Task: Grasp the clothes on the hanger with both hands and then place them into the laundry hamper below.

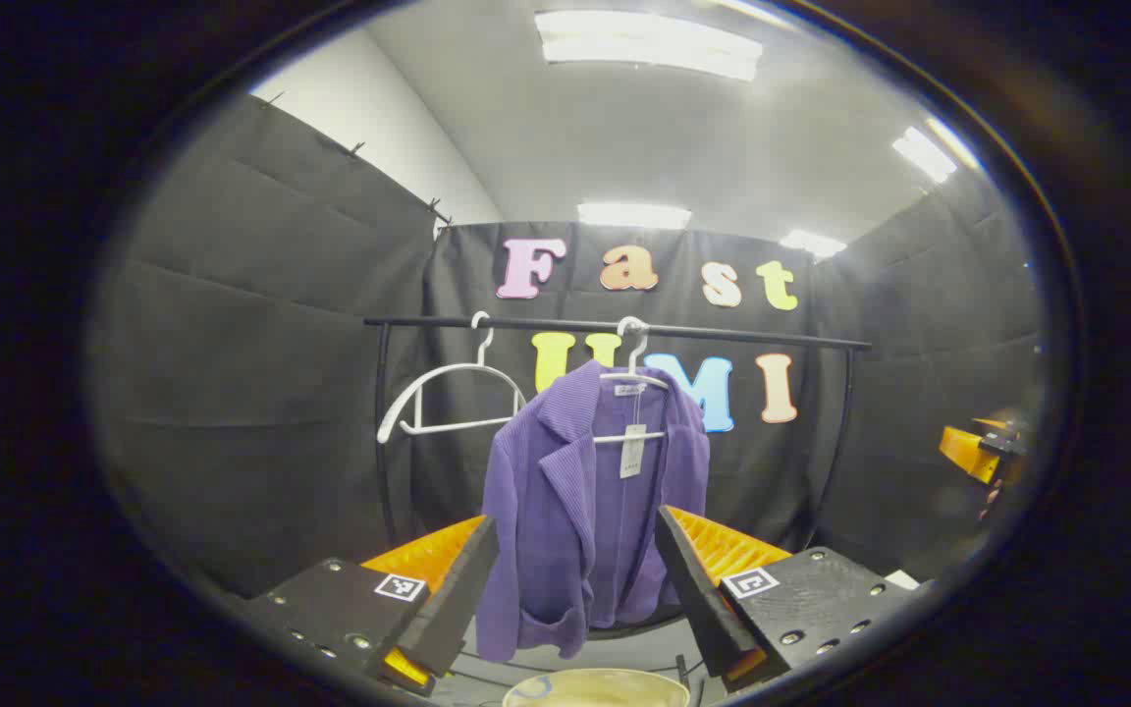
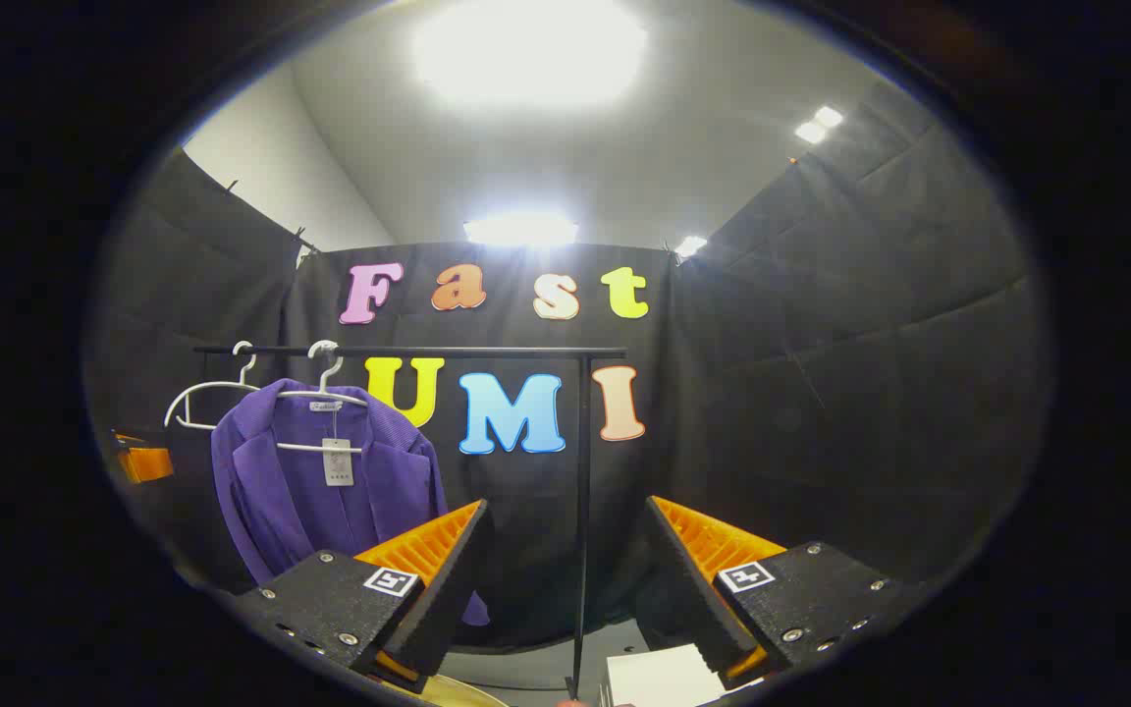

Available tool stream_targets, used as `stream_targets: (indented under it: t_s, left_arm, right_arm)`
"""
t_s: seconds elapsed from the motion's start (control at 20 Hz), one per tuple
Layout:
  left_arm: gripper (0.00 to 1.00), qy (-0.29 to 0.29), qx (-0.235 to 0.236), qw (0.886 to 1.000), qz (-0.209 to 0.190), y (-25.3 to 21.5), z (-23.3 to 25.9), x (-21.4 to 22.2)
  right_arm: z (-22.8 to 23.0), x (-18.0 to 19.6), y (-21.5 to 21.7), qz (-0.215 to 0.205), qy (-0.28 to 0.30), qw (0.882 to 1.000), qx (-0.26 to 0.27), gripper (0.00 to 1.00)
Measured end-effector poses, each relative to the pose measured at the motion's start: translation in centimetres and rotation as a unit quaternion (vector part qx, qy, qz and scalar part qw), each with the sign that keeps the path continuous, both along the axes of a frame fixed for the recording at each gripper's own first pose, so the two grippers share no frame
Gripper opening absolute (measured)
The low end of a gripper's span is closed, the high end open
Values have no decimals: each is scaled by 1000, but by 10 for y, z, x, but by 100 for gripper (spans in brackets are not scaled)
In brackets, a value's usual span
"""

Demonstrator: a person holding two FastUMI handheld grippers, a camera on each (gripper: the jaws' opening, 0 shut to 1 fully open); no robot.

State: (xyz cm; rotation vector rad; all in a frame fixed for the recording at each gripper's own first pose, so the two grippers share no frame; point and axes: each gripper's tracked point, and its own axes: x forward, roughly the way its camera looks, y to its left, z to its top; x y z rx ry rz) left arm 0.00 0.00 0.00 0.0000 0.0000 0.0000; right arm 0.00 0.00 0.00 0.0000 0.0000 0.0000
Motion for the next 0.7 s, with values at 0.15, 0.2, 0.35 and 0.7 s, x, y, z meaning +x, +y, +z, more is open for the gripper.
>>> stream_targets:
  t_s: [0.15,0.2,0.35,0.7]
  left_arm:
    - [99,-3,5,1000,-14,-16,0,2]
    - [99,-2,8,1000,-15,-18,-1,4]
    - [99,-5,10,1000,-26,-30,-1,8]
    - [99,-2,21,999,-27,-30,-13,3]
  right_arm:
    - [-2,-2,-4,-4,4,1000,-10,92]
    - [-4,-2,-1,0,10,1000,-5,95]
    - [-1,0,0,0,8,1000,-5,95]
    - [-2,-4,4,4,10,1000,-4,95]
